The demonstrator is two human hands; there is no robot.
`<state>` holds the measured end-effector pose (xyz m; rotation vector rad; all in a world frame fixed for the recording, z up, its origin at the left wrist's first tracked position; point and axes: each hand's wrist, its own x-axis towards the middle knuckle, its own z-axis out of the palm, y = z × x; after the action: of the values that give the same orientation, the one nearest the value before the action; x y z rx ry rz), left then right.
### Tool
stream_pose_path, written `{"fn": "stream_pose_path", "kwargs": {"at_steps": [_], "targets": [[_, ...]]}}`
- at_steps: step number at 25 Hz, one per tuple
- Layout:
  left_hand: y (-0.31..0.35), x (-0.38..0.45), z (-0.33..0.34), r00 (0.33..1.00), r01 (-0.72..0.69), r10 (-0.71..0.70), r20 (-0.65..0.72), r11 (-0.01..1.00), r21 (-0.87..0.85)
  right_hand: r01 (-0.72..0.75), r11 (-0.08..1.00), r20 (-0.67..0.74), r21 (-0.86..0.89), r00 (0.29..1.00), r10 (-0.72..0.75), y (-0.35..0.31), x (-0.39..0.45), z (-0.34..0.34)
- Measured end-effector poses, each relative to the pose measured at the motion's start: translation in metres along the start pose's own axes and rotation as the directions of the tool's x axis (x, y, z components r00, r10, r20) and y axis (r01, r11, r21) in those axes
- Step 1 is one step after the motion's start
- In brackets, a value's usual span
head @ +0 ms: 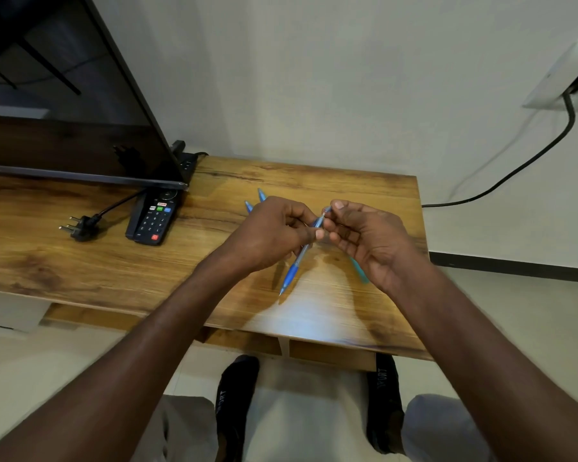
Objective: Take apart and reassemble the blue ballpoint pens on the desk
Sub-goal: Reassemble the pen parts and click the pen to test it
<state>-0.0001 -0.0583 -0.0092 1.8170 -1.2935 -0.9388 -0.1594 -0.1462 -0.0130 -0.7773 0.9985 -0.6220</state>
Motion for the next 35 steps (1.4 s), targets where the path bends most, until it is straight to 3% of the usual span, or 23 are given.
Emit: {"fn": "stream_pose_path", "kwargs": {"at_steps": [7,19,30,35], "targets": [[-0.0014,0.0000,-0.0001,1.000,0.009,-0.009,0.010,1.000,-0.008,0.100,0.988,-0.007,-0.114,0.995,-0.102,0.0005,-0.0018,0.0010],[-0.0043,0.0012,-0.0008,1.000,0.004,-0.002,-0.023,0.999,0.050,0.309,0.859,0.070,-0.408,0.949,-0.308,0.0056,-0.0004,0.0034],[-0.0061,0.0000,0.0029,0.994,0.014,-0.011,-0.104,0.999,0.029,0.310,0.848,0.155,-0.430,0.951,-0.269,0.0000,-0.0032,0.0022],[-0.0010,0.0002,0.0018,0.996,0.051,-0.058,-0.069,0.993,-0.111,0.206,0.944,0.061,-0.258,0.979,-0.197,0.0007,-0.0030,0.0033]]}}
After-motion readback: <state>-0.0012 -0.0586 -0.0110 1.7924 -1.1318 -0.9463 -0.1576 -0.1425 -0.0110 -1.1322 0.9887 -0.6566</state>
